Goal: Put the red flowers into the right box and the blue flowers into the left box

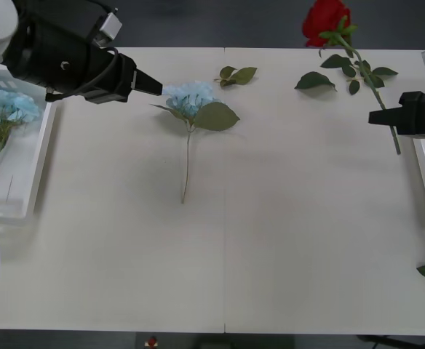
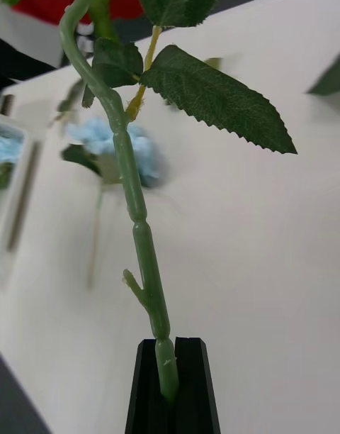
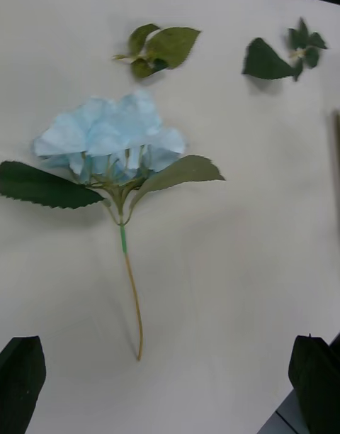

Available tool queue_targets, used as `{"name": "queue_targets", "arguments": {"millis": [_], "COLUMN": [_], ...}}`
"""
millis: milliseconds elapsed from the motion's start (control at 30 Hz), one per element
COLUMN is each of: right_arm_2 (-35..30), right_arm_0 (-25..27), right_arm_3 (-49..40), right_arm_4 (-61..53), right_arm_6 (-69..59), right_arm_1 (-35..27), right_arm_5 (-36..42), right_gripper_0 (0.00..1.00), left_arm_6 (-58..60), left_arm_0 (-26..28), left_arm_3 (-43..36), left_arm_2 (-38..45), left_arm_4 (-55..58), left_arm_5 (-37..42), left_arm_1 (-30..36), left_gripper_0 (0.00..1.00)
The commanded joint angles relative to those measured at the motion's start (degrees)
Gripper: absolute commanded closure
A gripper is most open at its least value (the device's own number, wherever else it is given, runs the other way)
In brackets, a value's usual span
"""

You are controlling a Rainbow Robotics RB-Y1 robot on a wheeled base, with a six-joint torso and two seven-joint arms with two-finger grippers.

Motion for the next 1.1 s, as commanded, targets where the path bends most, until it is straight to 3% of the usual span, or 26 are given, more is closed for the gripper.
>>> {"name": "queue_targets", "arguments": {"millis": [33,500,833,1100], "right_arm_2": [-0.76,-0.76,-0.94,-0.85], "right_arm_0": [-1.08,-1.17,-1.17,-1.17], "right_arm_3": [3.58,15.44,23.53,28.27], "right_arm_4": [11.77,37.70,41.13,41.13], "right_arm_6": [-4.70,-4.34,-2.76,4.71], "right_arm_1": [-2.80,-7.46,-8.25,-7.98], "right_arm_5": [0.84,4.45,1.37,-0.48], "right_gripper_0": [1.00,1.00,1.00,1.00], "left_arm_6": [9.89,30.45,36.52,35.64], "left_arm_0": [-1.21,-3.23,-4.64,-6.57], "left_arm_3": [-3.01,-2.92,-1.78,5.69], "left_arm_2": [-6.53,-25.95,-32.11,-32.19], "left_arm_4": [-5.20,-19.88,-29.90,-33.15], "left_arm_5": [-3.03,-10.67,-10.76,-12.25], "left_arm_1": [0.95,-0.19,-4.59,-9.33], "left_gripper_0": [0.00,0.00,0.00,0.00]}}
